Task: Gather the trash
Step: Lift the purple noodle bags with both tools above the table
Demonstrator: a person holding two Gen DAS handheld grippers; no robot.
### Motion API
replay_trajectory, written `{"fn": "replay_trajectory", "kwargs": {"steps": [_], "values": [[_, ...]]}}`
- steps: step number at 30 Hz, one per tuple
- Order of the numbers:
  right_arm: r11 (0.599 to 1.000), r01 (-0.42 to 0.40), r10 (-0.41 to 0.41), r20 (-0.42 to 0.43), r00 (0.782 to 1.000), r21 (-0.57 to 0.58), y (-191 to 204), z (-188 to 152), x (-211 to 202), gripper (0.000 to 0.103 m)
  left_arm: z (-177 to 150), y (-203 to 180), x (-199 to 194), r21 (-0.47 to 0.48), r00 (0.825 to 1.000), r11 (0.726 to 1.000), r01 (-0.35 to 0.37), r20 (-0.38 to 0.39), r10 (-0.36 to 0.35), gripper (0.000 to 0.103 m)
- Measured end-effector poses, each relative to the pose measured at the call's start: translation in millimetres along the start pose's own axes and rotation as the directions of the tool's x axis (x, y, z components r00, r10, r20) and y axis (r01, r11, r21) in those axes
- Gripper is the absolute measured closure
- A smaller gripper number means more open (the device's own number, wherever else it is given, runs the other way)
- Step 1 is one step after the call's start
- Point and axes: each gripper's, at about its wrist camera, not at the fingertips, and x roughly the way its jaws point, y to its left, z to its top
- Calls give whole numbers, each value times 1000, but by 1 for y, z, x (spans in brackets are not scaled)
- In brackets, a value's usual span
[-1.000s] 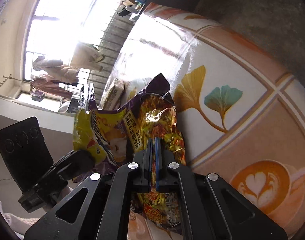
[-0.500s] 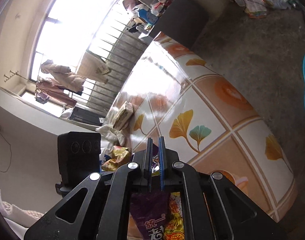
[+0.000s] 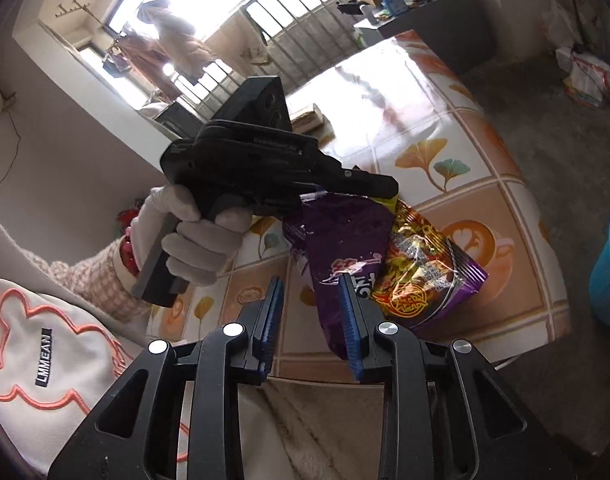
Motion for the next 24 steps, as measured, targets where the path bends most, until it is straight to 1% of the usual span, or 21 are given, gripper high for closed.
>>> {"fn": "replay_trajectory", "kwargs": {"steps": [2, 3, 5, 6, 7, 8, 9, 11, 13, 15, 16, 17, 18, 19, 20, 21, 23, 24], "values": [[997, 67, -67, -18, 998, 39, -14, -2, 11, 74, -2, 0, -1, -5, 1000, 1000, 7, 2, -7, 94], [996, 63, -61, -27, 998, 69, -21, -2, 16, 75, -2, -1, -3, -3, 1000, 1000, 7, 14, -7, 94], [992, 44, -43, -6, 999, 116, -30, -2, 18, 77, -2, -3, -7, 1, 999, 1000, 6, 32, -6, 91], [991, 44, -43, -4, 999, 125, -32, -2, 19, 79, -3, -6, -12, 7, 999, 1000, 10, 47, -10, 87], [990, 52, -52, -5, 999, 130, -33, -3, 20, 80, -4, -10, -20, 24, 997, 1000, 13, 75, -15, 84], [989, 52, -52, -4, 999, 138, -35, -2, 20, 80, -6, -15, -30, 49, 994, 999, 11, 106, -16, 84], [987, 45, -45, 0, 999, 153, -37, -3, 20, 80, -8, -23, -40, 84, 990, 996, 3, 139, -15, 83], [983, 32, -34, 5, 999, 183, -43, -2, 20, 81, -15, -40, -56, 167, 983, 986, -10, 182, -21, 83], [978, 12, -14, 9, 1000, 210, -48, -1, 23, 82, -27, -61, -69, 279, 979, 960, -40, 203, -19, 83], [975, -1, -2, 12, 1000, 224, -50, 0, 25, 82, -41, -78, -70, 387, 980, 916, -101, 199, 24, 83], [974, -4, 1, 13, 1000, 226, -50, -1, 26, 82, -48, -88, -62, 429, 978, 891, -147, 201, 64, 83], [974, -7, 4, 14, 1000, 228, -51, 0, 28, 82, -54, -92, -55, 463, 971, 863, -202, 206, 117, 83], [974, -10, 7, 16, 1000, 228, -51, -3, 27, 82, -59, -93, -46, 487, 963, 835, -256, 208, 174, 83], [974, -11, 7, 19, 1000, 225, -49, -4, 26, 82, -62, -92, -35, 494, 953, 817, -298, 207, 223, 83], [975, -10, 5, 20, 1000, 221, -47, -6, 22, 82, -63, -88, -26, 489, 942, 806, -333, 202, 267, 83], [977, -5, 0, 20, 1000, 214, -45, -7, 20, 82, -63, -83, -18, 484, 937, 802, -349, 195, 290, 84], [981, 14, -19, 19, 1000, 195, -44, -9, 14, 81, -65, -73, -11, 487, 934, 798, -356, 192, 300, 87], [983, 24, -29, 20, 999, 183, -41, -10, 14, 80, -65, -71, -7, 492, 930, 789, -366, 195, 310, 88]]}}
